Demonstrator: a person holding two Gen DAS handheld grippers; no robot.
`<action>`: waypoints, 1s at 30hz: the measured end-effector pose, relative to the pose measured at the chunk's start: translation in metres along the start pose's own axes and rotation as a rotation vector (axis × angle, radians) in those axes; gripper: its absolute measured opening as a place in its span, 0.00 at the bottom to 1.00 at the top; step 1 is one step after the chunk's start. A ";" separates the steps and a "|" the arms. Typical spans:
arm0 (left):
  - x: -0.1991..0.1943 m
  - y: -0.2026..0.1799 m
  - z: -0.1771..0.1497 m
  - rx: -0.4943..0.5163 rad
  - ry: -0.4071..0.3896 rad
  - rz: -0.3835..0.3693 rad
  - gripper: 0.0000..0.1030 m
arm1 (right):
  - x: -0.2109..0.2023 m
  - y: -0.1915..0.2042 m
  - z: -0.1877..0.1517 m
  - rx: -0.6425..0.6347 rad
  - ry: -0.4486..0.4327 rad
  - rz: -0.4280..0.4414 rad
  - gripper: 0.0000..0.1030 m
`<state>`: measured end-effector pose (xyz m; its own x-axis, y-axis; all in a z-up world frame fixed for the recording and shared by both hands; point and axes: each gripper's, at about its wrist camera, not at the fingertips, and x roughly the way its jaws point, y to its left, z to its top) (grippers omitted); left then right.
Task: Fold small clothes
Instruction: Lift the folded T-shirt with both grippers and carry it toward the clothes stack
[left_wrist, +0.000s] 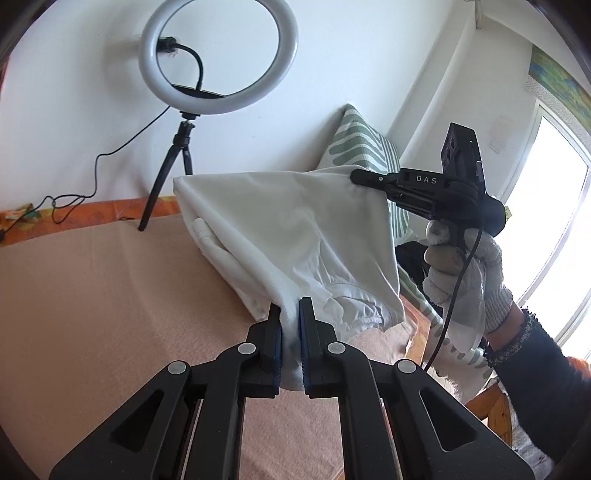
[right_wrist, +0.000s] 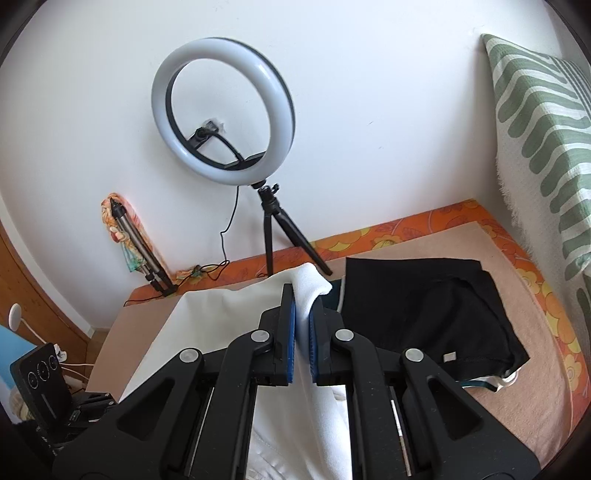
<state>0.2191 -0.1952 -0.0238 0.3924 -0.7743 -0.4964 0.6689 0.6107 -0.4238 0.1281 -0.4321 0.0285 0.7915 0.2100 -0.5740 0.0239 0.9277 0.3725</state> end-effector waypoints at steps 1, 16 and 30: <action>0.007 -0.004 0.004 0.008 -0.001 -0.005 0.06 | -0.003 -0.008 0.005 0.006 -0.011 -0.012 0.07; 0.115 -0.044 0.047 0.098 -0.028 -0.028 0.06 | 0.016 -0.098 0.075 0.003 -0.087 -0.177 0.07; 0.178 -0.046 0.041 0.166 0.069 0.053 0.31 | 0.084 -0.158 0.080 0.001 -0.010 -0.364 0.40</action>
<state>0.2841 -0.3684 -0.0615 0.3898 -0.7249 -0.5680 0.7455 0.6105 -0.2675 0.2393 -0.5860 -0.0206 0.7370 -0.1371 -0.6618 0.3057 0.9409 0.1456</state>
